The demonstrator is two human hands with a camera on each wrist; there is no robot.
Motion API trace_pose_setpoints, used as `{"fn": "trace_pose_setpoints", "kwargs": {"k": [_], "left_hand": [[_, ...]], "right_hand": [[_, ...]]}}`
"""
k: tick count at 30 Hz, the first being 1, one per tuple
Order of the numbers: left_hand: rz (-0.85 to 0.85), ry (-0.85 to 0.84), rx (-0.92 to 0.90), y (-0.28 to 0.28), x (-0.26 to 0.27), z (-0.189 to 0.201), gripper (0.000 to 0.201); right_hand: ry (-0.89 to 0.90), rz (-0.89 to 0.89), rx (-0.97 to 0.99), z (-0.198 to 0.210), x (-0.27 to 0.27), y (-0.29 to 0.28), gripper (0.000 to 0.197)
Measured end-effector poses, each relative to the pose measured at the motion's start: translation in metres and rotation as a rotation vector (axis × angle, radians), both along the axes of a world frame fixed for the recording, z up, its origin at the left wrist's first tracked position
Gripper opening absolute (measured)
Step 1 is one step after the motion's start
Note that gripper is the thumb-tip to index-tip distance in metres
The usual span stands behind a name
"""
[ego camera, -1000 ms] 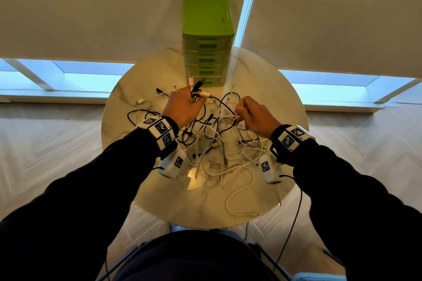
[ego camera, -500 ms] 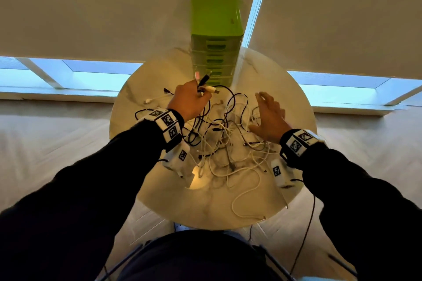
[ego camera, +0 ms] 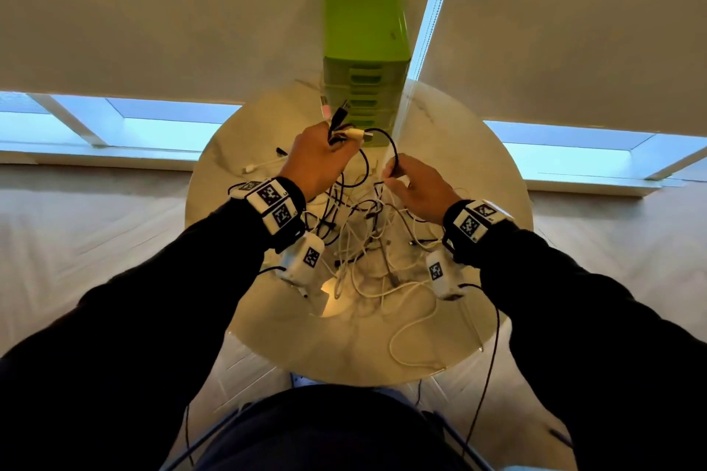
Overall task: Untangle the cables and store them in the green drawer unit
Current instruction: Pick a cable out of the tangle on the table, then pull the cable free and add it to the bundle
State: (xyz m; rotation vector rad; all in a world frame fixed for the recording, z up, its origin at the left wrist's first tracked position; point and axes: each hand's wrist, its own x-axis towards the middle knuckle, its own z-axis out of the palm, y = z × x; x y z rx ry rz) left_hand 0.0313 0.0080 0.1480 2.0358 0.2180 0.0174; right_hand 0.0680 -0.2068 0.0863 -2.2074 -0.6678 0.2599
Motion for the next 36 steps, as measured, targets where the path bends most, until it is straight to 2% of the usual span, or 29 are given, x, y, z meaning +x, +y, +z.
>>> {"fn": "trace_pose_setpoints", "kwargs": {"k": [4,5,8,11,13,15,19,23,27,30,36], "left_hand": [[-0.061,-0.011,-0.054,-0.001,-0.006,0.007,0.023],[-0.065,-0.012,-0.055,0.001,-0.007,0.009,0.022],[-0.036,-0.035,-0.088,0.007,-0.008,0.014,0.023],[0.056,-0.056,-0.122,0.012,-0.007,0.021,0.013],[0.139,-0.062,-0.134,0.018,-0.005,0.019,0.024],[0.15,-0.035,-0.097,0.02,-0.003,0.011,0.029],[-0.015,0.065,0.044,0.004,-0.006,-0.007,0.017],[-0.18,0.063,0.165,-0.024,-0.005,-0.019,0.029],[-0.304,0.045,0.209,-0.025,-0.004,-0.022,0.03],[-0.404,0.047,0.251,-0.027,-0.009,-0.022,0.027],[-0.5,0.034,0.224,-0.027,-0.011,-0.025,0.039]], "right_hand": [[0.128,-0.113,-0.122,0.001,0.016,-0.009,0.005],[0.146,-0.101,-0.166,0.0,0.016,-0.009,0.003],[0.124,0.027,-0.219,-0.003,0.007,-0.004,0.017],[0.085,0.094,-0.344,-0.014,0.005,-0.003,0.017],[0.058,0.058,-0.443,-0.02,0.01,-0.008,0.018],[0.032,-0.012,-0.43,-0.021,0.014,-0.013,0.023],[-0.099,-0.075,-0.343,-0.008,0.007,-0.001,0.034],[-0.23,-0.007,-0.303,-0.001,-0.007,0.011,0.026],[-0.15,-0.049,-0.232,-0.004,-0.01,0.005,0.028],[-0.045,-0.109,-0.195,-0.003,-0.007,-0.004,0.019],[-0.077,-0.054,-0.17,0.002,-0.007,-0.006,0.026]]}}
